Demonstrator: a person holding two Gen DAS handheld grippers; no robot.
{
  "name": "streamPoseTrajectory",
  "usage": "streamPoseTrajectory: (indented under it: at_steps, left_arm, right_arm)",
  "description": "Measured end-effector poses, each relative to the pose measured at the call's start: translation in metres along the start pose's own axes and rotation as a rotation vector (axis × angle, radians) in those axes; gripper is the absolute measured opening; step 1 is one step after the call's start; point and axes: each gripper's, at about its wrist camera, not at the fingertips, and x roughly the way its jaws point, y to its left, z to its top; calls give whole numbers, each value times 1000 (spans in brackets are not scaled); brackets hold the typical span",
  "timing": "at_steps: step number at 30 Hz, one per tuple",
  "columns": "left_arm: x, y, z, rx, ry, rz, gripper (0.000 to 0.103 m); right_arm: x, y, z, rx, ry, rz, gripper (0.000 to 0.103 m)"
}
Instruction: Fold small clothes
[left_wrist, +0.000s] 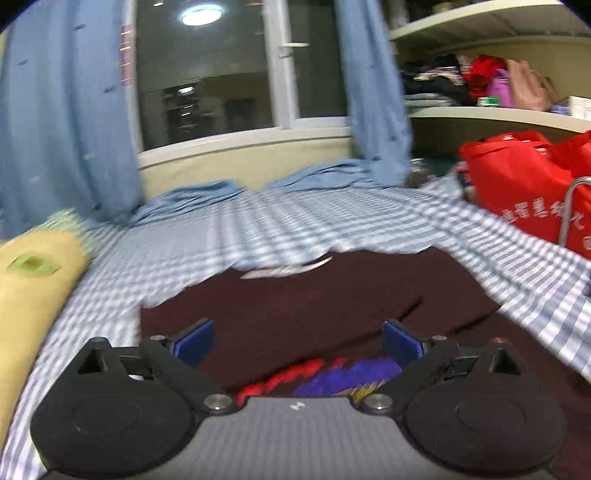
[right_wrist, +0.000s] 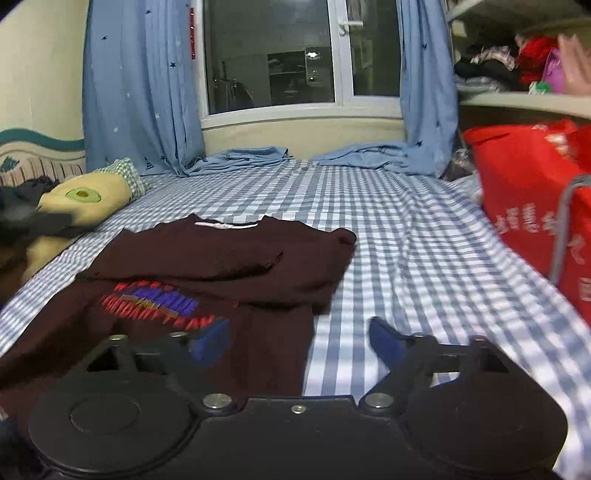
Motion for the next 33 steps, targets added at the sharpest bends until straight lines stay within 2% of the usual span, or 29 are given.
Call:
streamPoseTrajectory:
  at_steps: [1,3,5,8,11,12,15,19,20,22,23,24,26,28,29,31,33]
  left_arm:
    - [-12,8,-11,-11,-1,31,99]
    - [-32,23,-30,-28,-3,84,99]
    - [-54,36,-47,-63,4,136,99]
    - [-81,55,-69,-140,24,182,99]
    - [-96,72,-83,-209,43,202,99]
    - [-99,77,-87,-231,49,211,99]
    - [-104,89,-93,-270,62,237,99]
    - [-107,92,-91,-283,43,237,99]
    - [-104,91,-89,-280,38,228,99]
    - [-97,86,-84,-269,32,219,99]
    - [-93,82,-80,-263,30,215,99]
    - [-91,79,-77,-259,26,207,99]
    - [-90,73,-72,-256,17,194,99]
    - [-91,67,-68,-245,14,182,99]
    - [-90,63,-66,-233,15,178,99]
    - [-88,55,-61,-204,14,173,99]
    - [-85,47,-57,-178,12,174,99]
  right_arm:
    - [21,-8,6,8,10,12,67]
    - [66,-23,15,25,53,34,50]
    - [108,-40,21,91,118,65,42]
    - [159,-59,23,201,190,93,42]
    - [188,-66,17,253,218,93,42]
    - [196,-69,15,296,223,125,37]
    - [197,-79,10,412,210,168,10]
    - [159,-92,6,536,67,255,8]
    - [155,-95,2,560,57,257,8]
    - [161,-97,-9,559,108,224,7]
    - [167,-99,-15,545,150,199,0]
    - [172,-100,-23,533,194,166,0]
    - [168,-108,-31,552,196,193,0]
    - [156,-113,-24,542,183,186,12]
    - [150,-115,-16,518,158,171,28]
    - [146,-122,7,463,116,158,42]
    - [160,-133,37,440,106,149,45]
